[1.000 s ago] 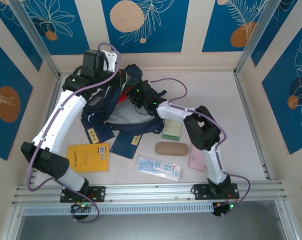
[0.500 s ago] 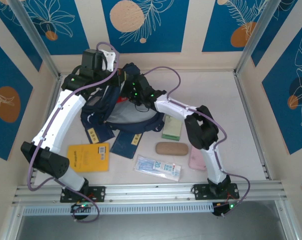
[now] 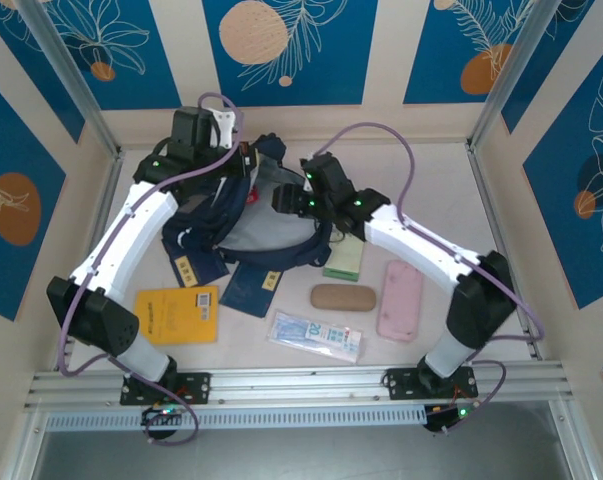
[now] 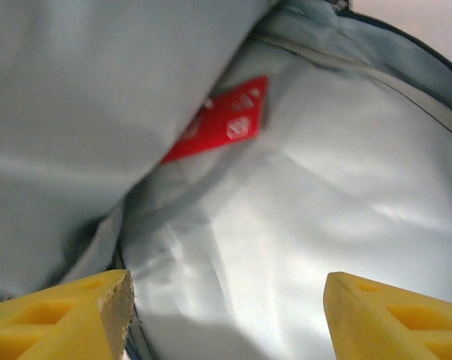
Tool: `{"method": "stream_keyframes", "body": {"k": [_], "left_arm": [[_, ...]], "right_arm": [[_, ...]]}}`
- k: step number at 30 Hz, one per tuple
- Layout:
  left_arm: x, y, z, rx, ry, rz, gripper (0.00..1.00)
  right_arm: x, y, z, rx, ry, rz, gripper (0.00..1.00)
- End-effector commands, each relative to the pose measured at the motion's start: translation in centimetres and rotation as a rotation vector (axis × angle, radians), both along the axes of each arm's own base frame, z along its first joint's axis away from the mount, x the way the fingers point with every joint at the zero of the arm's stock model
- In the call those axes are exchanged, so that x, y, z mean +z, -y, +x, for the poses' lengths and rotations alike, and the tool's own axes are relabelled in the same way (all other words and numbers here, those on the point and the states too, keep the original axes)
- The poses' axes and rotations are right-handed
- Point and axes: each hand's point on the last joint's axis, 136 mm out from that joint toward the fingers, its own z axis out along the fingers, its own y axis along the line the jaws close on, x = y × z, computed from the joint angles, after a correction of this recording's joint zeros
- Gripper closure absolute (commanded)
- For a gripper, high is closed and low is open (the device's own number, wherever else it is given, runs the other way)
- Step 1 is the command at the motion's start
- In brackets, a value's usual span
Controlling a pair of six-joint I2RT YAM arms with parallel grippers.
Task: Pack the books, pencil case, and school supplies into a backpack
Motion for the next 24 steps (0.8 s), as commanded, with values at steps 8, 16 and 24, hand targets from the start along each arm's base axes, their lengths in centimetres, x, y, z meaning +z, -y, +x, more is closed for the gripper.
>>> {"method": "stream_keyframes", "body": {"k": [8, 16, 24], "left_arm": [[-2.7, 3.0, -0.8, -0.036, -0.020, -0.132, 1.00], [-5.1, 3.5, -1.7, -0.060, -0.042, -0.155, 1.00], [-5.8, 3.2, -2.2, -0.049, -0.038, -0.149, 1.00]], "right_arm": [[-4.4, 13.6, -10.0, -0.420, -0.411, -0.101, 0.29], [-10.0, 14.6, -17.1, -0.753, -0.918, 0.041, 0.15], [-13.6, 13.0, -16.8, -0.979, -1.046, 0.202, 0.11]]}}
